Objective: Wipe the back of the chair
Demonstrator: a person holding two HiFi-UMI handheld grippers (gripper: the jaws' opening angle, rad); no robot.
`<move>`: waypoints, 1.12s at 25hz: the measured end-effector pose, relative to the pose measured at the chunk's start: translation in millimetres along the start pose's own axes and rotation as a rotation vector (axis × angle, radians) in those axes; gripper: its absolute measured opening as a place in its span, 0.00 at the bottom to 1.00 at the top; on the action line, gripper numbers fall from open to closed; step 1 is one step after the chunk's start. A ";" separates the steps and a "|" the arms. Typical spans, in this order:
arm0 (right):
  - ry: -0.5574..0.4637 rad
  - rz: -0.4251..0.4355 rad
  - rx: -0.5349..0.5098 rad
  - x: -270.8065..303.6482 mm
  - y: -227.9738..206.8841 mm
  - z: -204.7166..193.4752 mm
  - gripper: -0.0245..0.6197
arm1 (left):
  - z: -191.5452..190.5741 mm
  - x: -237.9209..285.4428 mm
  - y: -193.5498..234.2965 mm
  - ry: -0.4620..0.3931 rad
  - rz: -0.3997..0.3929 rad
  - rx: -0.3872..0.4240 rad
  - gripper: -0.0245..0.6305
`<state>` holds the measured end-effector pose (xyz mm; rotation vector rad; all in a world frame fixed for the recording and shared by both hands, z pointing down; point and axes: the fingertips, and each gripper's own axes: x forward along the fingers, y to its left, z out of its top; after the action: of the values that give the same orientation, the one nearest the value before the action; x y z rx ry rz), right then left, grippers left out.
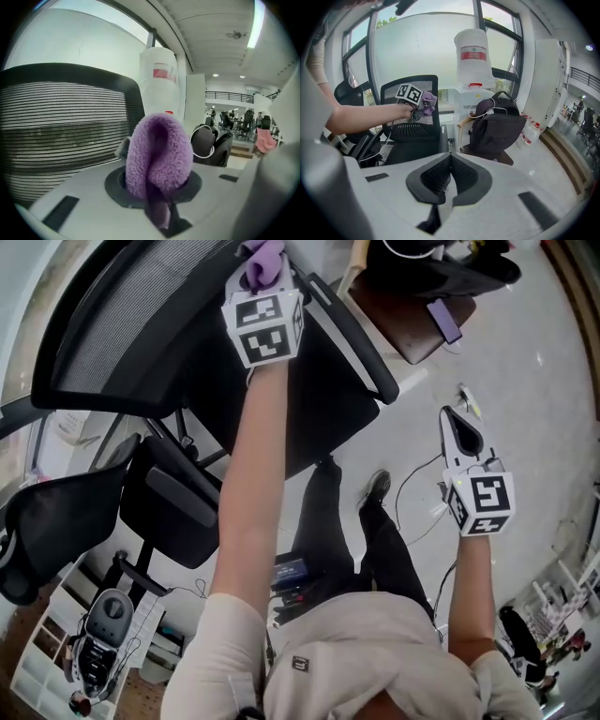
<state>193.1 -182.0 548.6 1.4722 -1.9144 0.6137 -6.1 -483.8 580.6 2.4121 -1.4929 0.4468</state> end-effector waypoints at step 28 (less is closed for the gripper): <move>-0.038 0.278 -0.287 56.0 164.5 70.1 0.03 | -92.8 -270.2 309.7 0.002 0.590 -0.154 0.15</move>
<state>10.8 -224.8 544.0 1.0562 -2.1537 0.4112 -409.4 -361.8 579.0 1.8243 -2.1423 0.4253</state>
